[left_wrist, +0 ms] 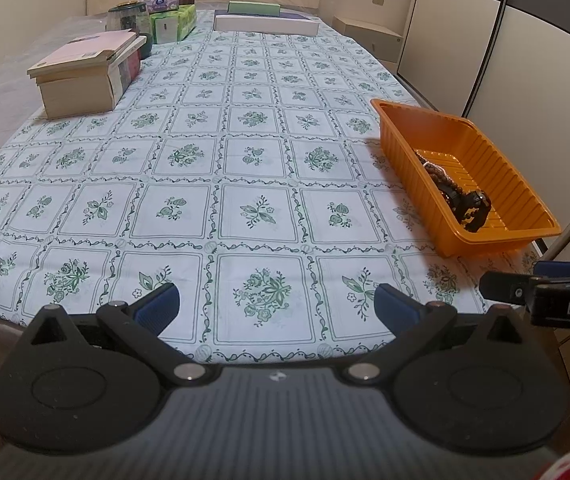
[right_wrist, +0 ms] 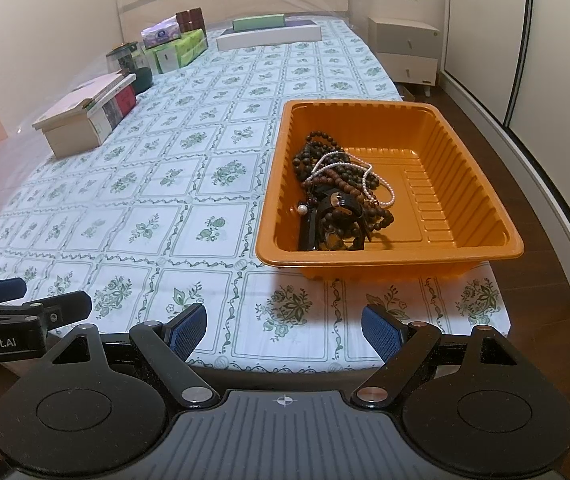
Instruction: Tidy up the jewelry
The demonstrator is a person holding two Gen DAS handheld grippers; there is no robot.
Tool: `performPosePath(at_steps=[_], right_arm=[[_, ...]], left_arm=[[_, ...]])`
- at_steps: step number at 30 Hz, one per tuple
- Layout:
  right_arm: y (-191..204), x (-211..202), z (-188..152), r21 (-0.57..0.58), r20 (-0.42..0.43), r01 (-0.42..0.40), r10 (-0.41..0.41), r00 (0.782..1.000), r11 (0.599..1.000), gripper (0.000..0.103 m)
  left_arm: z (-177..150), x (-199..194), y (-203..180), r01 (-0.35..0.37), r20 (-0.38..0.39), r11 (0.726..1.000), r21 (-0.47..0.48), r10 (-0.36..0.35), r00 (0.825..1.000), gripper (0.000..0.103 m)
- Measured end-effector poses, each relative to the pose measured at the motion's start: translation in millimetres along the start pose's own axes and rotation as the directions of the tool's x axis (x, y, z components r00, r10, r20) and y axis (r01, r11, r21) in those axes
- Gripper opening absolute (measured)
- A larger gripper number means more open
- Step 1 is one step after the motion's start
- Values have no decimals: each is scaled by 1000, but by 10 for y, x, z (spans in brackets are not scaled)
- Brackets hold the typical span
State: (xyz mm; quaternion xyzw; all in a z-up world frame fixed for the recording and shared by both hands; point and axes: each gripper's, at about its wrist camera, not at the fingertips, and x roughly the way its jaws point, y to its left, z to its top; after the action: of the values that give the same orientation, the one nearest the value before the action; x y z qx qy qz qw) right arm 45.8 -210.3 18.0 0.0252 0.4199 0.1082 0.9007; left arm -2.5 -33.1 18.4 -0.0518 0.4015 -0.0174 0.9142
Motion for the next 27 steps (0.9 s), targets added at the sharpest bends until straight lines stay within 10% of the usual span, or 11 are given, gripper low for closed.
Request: performPosePath(at_steps=[27], right_arm=[[-22,1,12,0,3,1,-1,1000,1000,84]], left_arm=[[5,-3,-11,3,4,1000,8,-3,1000,103]])
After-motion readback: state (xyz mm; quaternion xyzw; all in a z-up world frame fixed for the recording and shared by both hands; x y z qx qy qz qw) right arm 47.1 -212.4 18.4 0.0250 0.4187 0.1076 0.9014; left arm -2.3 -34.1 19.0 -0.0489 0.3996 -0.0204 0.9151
